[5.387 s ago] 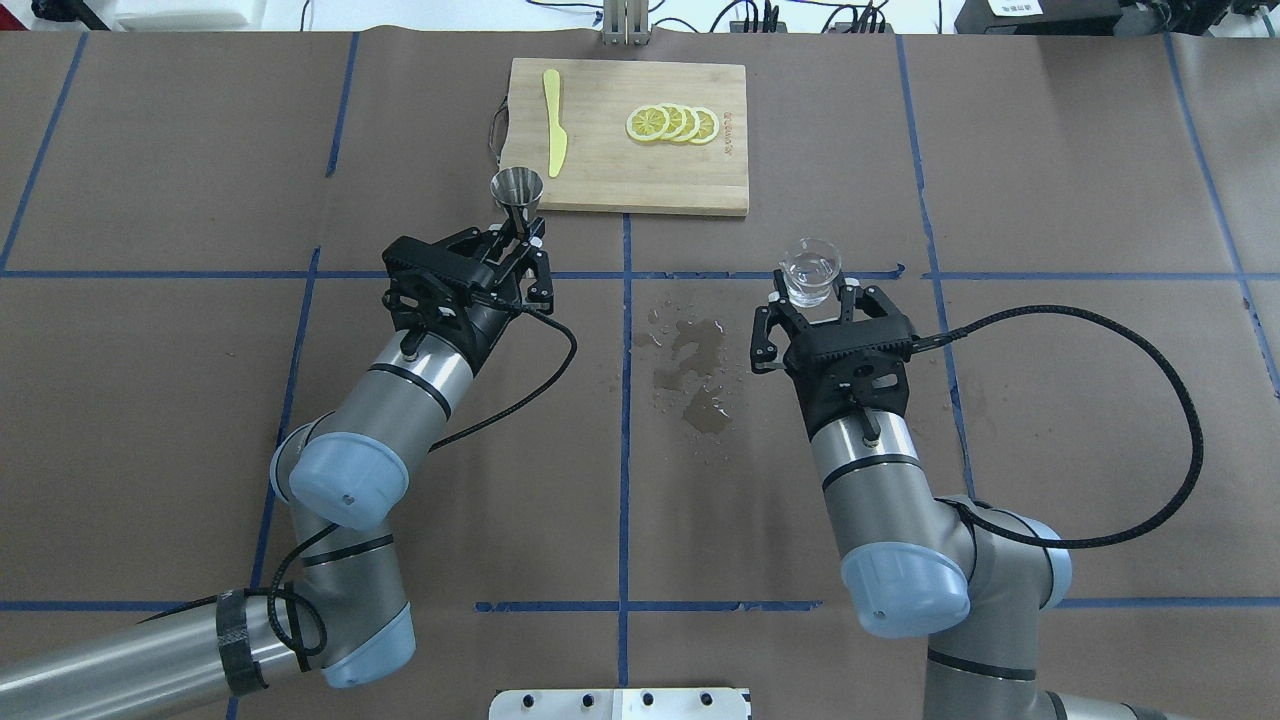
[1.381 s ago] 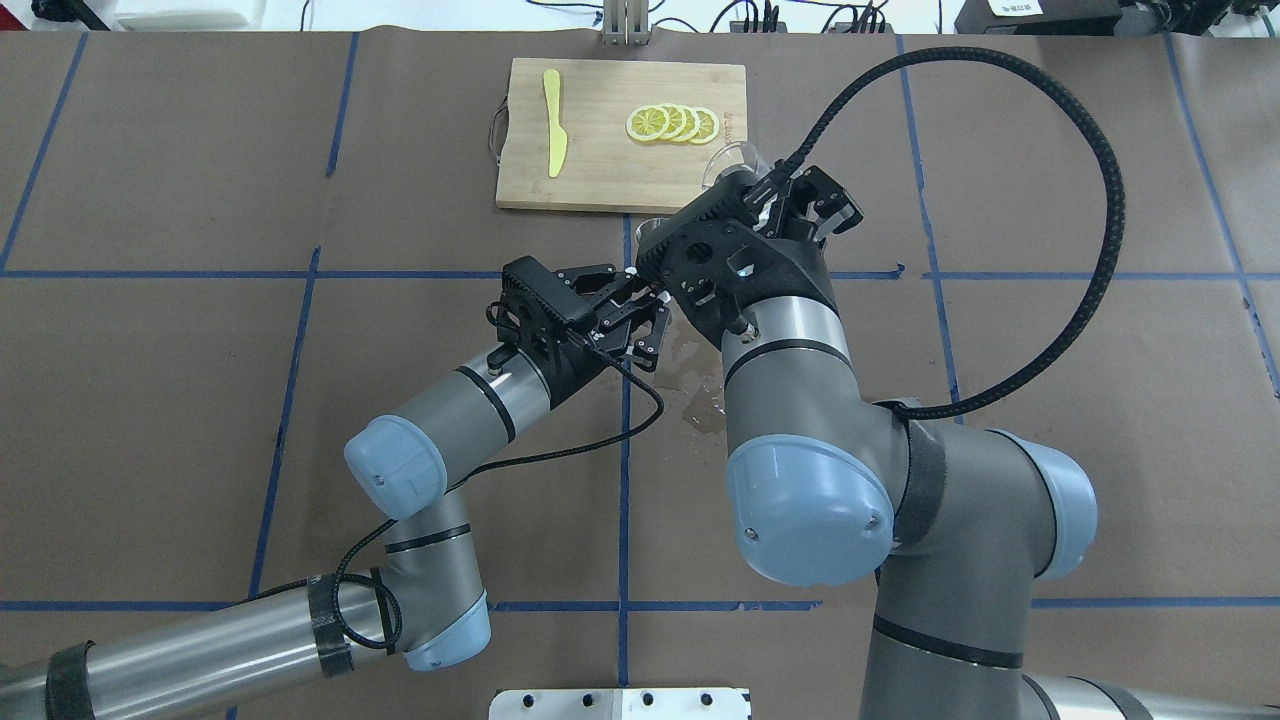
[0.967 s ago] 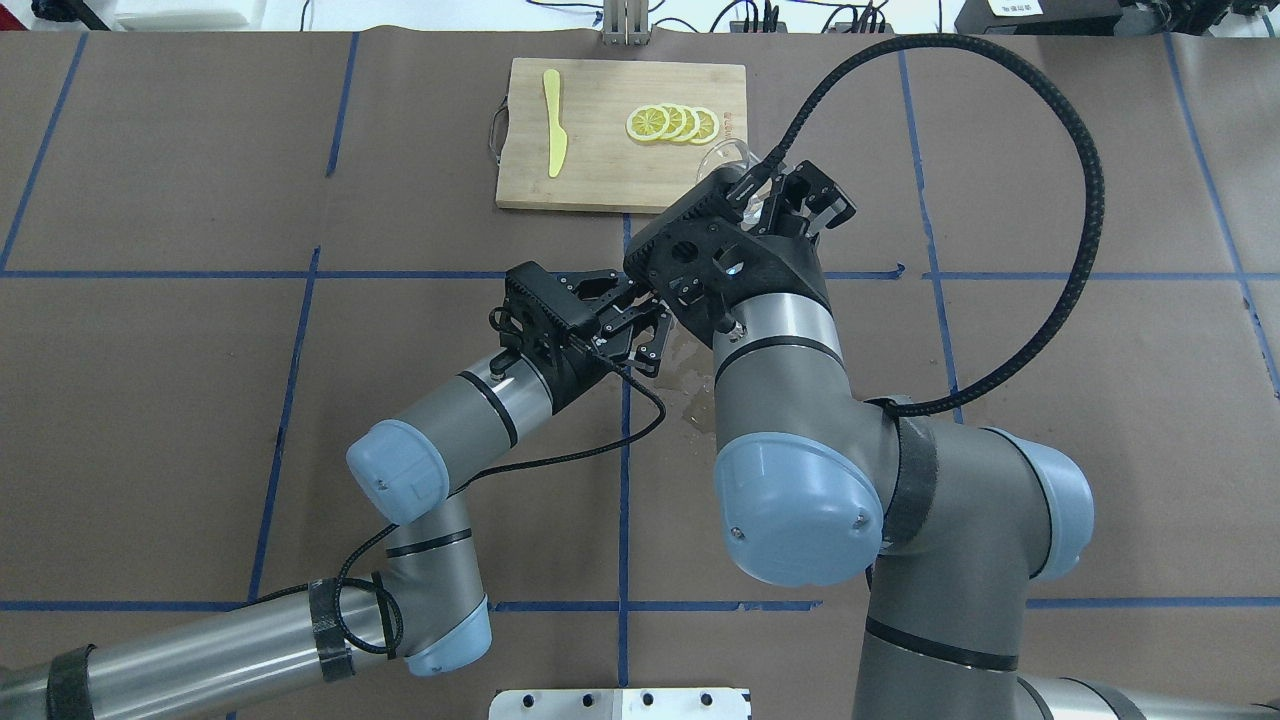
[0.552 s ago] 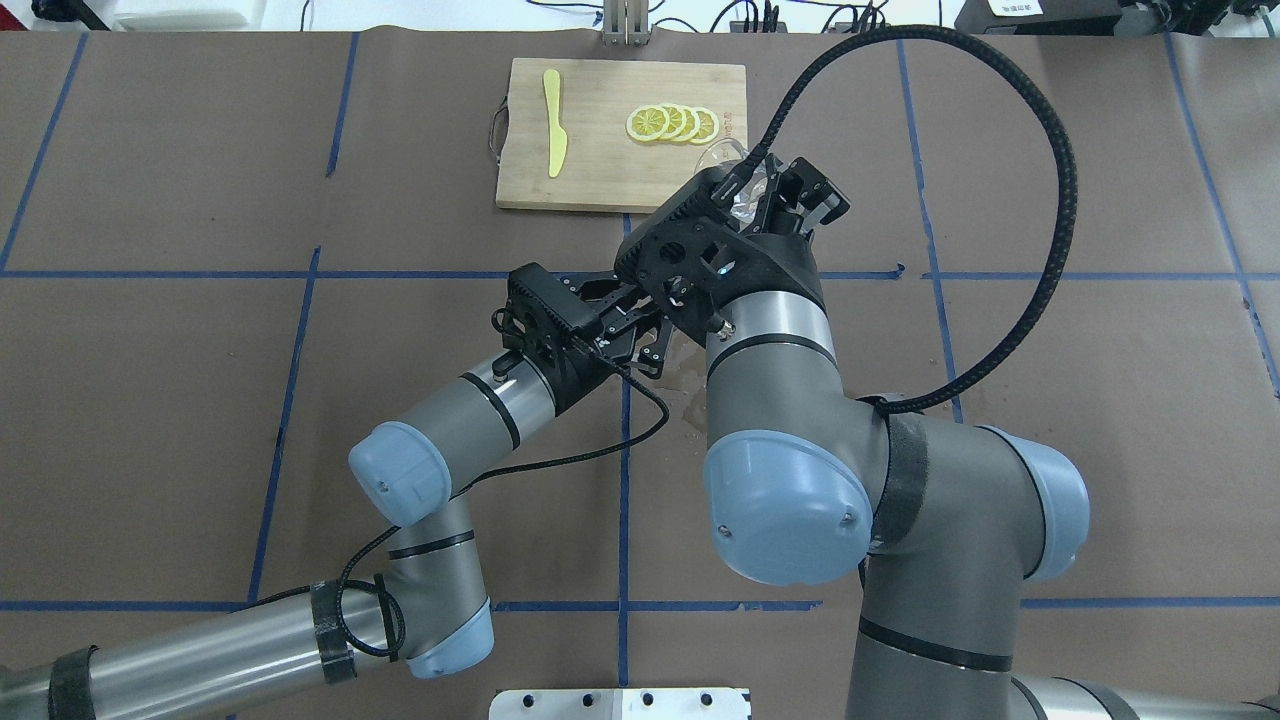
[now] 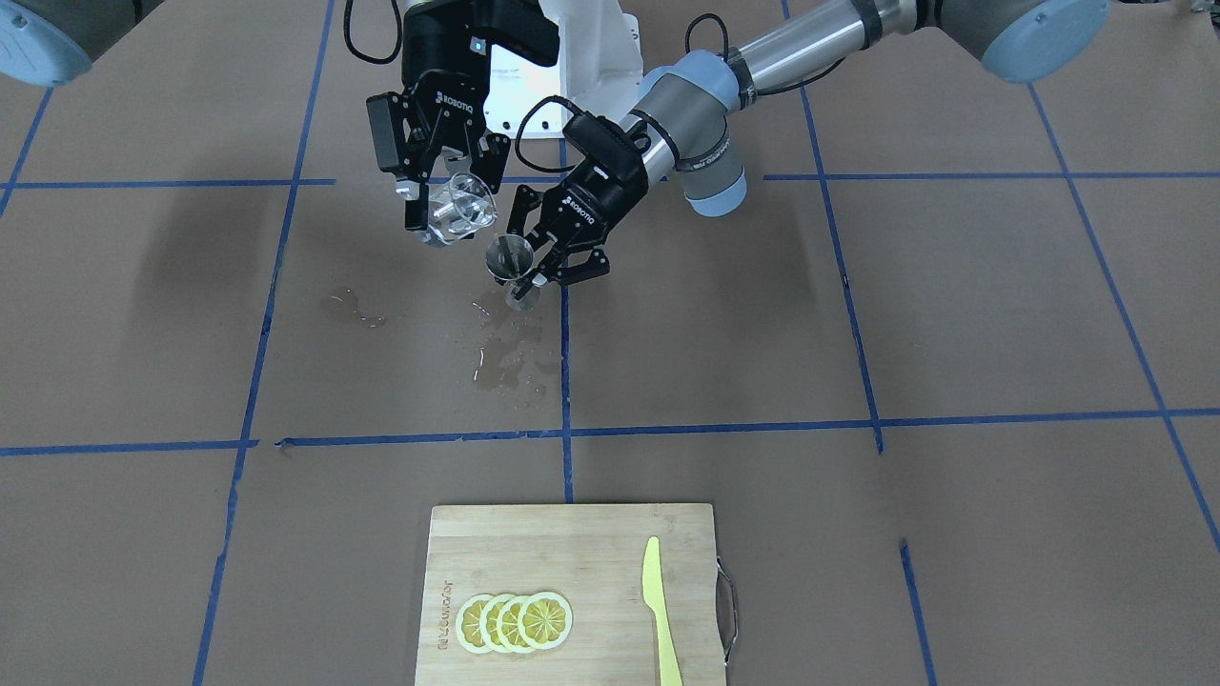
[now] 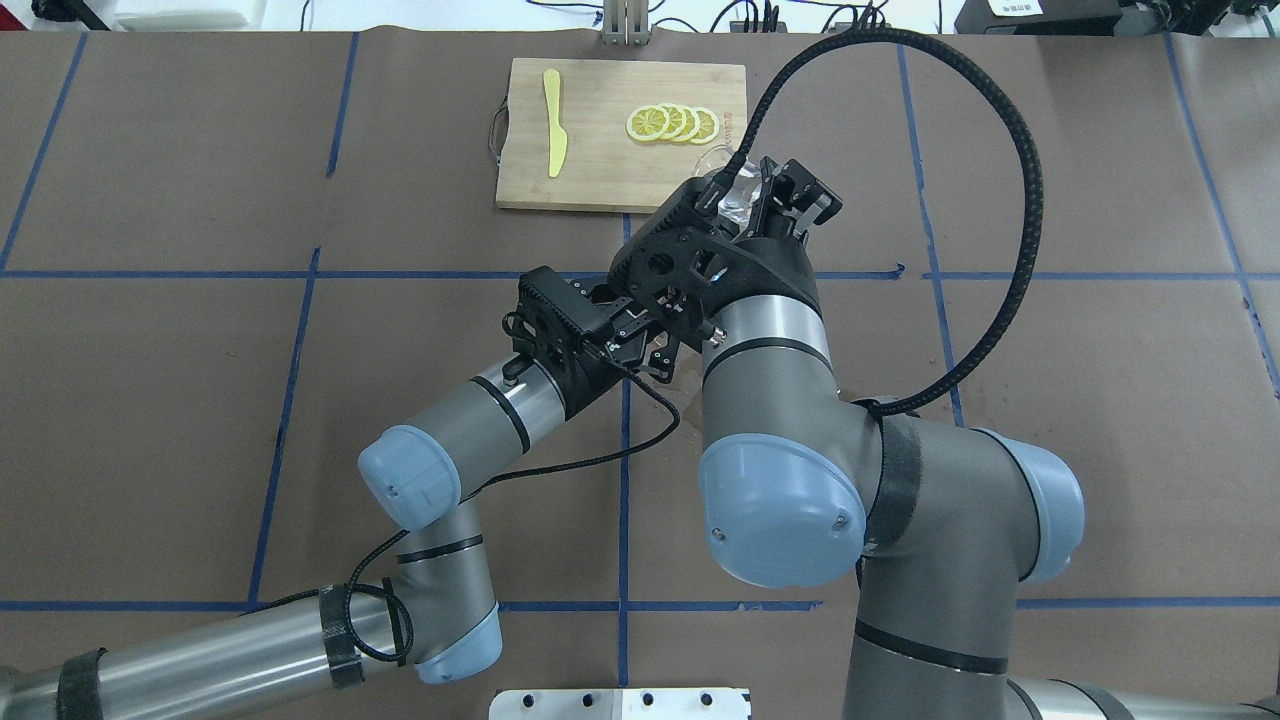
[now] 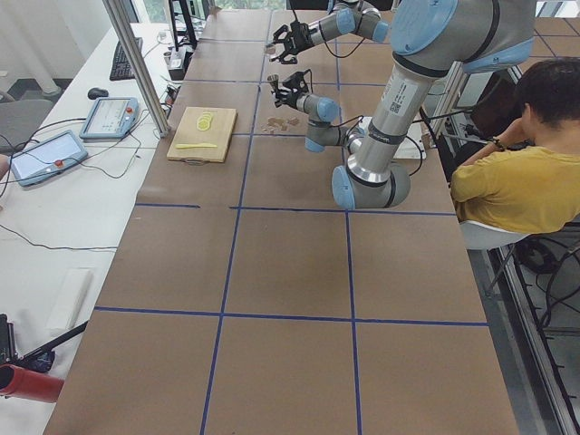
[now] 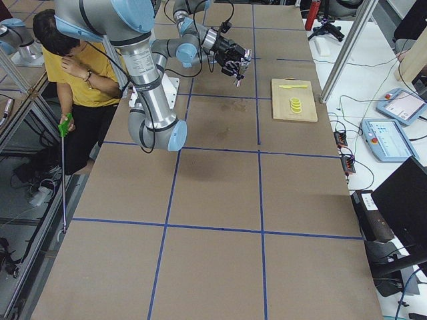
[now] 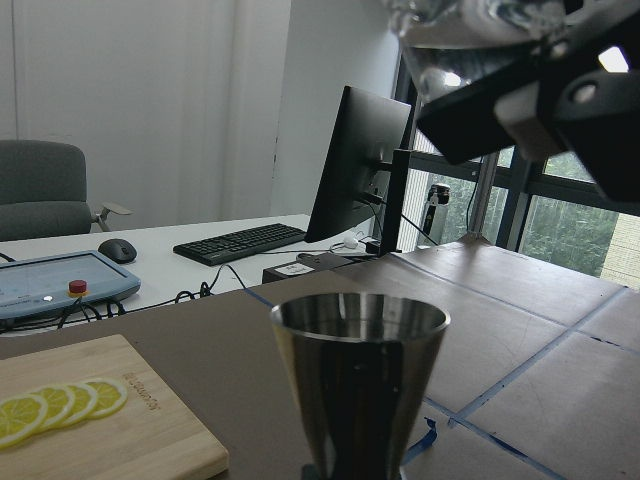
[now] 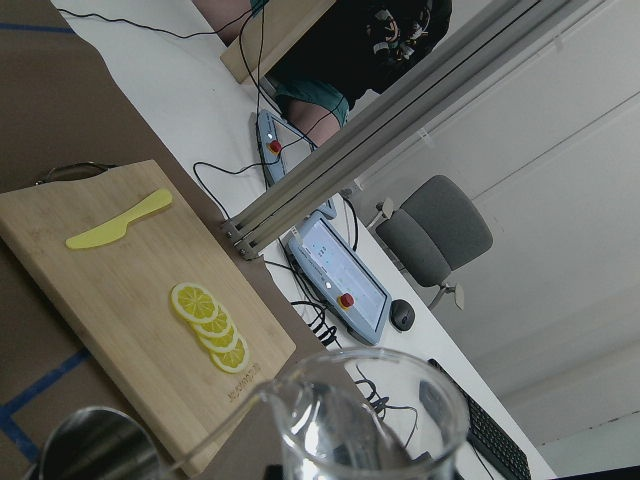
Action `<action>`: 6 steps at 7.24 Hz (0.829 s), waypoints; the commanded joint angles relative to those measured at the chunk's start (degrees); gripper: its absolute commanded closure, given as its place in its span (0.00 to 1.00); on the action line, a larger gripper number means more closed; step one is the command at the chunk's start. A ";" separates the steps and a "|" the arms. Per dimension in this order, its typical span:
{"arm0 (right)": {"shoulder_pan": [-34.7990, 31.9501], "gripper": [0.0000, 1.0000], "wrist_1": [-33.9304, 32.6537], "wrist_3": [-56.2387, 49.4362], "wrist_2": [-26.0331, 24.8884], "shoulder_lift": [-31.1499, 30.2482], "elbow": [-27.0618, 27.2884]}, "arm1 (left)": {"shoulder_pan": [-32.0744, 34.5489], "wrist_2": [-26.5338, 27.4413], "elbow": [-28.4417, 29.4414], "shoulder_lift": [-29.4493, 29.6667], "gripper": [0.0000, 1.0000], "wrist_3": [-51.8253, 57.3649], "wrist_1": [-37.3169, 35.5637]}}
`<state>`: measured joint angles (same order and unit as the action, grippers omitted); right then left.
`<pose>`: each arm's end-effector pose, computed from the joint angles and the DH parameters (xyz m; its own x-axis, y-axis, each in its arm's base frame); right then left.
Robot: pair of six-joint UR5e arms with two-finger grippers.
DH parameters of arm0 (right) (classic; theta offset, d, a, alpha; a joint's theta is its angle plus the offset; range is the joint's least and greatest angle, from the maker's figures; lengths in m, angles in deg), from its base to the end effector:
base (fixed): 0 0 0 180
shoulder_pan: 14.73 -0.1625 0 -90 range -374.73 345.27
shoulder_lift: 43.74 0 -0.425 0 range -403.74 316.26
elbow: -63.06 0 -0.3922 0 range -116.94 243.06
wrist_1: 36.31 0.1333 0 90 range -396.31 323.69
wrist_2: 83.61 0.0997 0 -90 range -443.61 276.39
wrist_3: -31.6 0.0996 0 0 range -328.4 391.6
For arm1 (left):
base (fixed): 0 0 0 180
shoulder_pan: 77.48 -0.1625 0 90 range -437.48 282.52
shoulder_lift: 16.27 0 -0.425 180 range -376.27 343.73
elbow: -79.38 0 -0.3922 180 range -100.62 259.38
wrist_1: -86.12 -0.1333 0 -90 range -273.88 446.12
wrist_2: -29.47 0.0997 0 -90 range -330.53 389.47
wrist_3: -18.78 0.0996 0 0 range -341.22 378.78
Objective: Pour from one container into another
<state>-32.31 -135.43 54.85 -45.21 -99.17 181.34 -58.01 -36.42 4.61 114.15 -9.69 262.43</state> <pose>-0.4404 -0.3613 0.1197 0.9484 -0.2982 -0.1077 0.2063 0.3226 0.9238 0.5817 -0.3902 0.1930 0.4177 0.7034 -0.5751 0.6196 0.2425 0.7465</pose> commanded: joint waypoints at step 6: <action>0.18 1.00 -2.82 -5.23 -0.18 0.15 0.38 | -1.18 0.06 -0.55 0.09 1.00 3.07 0.00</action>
<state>-32.16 -137.32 50.51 -45.35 -99.04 181.49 -59.18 -36.36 4.11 114.25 -6.63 262.43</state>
